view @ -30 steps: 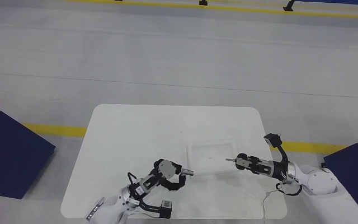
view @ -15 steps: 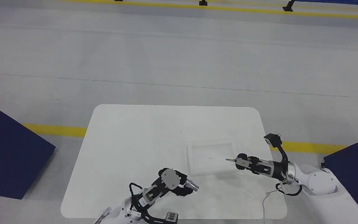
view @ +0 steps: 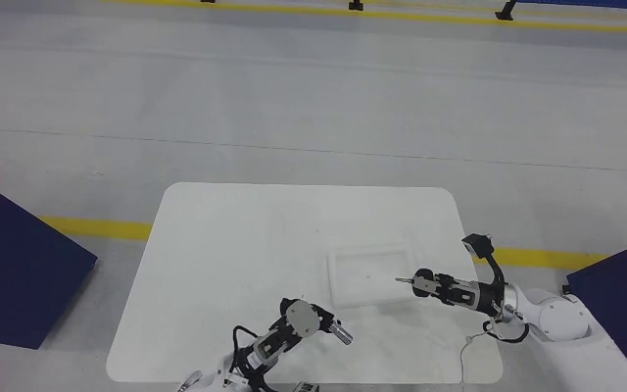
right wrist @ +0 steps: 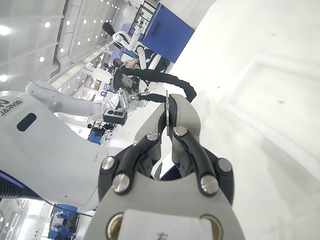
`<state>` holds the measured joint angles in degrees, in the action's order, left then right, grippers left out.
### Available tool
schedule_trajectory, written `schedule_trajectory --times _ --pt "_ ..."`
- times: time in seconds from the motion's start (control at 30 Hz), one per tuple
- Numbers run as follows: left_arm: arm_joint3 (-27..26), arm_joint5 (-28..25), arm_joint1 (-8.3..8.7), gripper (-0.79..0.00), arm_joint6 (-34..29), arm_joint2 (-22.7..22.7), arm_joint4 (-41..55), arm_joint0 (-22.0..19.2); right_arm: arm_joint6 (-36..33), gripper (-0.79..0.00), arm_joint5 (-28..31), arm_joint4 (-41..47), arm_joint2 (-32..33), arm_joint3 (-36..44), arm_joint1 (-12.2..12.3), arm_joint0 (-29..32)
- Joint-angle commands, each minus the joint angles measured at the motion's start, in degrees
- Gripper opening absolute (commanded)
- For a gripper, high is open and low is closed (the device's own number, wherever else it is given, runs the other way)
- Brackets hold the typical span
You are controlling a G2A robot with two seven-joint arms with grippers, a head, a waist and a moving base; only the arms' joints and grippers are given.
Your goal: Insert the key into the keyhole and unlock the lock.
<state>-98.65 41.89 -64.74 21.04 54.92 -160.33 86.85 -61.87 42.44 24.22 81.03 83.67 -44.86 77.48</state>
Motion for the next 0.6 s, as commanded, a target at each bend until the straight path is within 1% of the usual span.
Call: schedule_trajectory --times 0.0,0.1,0.23,0.4,0.57 --pt "-0.4 0.1 -0.13 -0.785 2.0 -1.0 5.7 0.3 0.0 -0.785 0.0 0.0 0.0 0.0 0.0 0.0" --pt "-0.9 -1.2 -0.26 -0.785 4.4 -2.1 11.8 0.6 0.0 -0.785 0.0 0.0 0.0 0.0 0.0 0.0" --pt "-1.8 -3.5 -0.44 -0.785 4.0 -2.5 15.4 1.3 0.0 -0.785 0.0 0.0 0.0 0.0 0.0 0.0" --pt "-3.2 -5.3 -0.62 -0.785 1.6 -2.5 14.4 2.8 0.0 -0.785 0.0 0.0 0.0 0.0 0.0 0.0" --pt "-4.6 -6.1 -0.86 -0.785 -2.4 -2.5 10.6 4.5 0.0 -0.785 0.0 0.0 0.0 0.0 0.0 0.0"
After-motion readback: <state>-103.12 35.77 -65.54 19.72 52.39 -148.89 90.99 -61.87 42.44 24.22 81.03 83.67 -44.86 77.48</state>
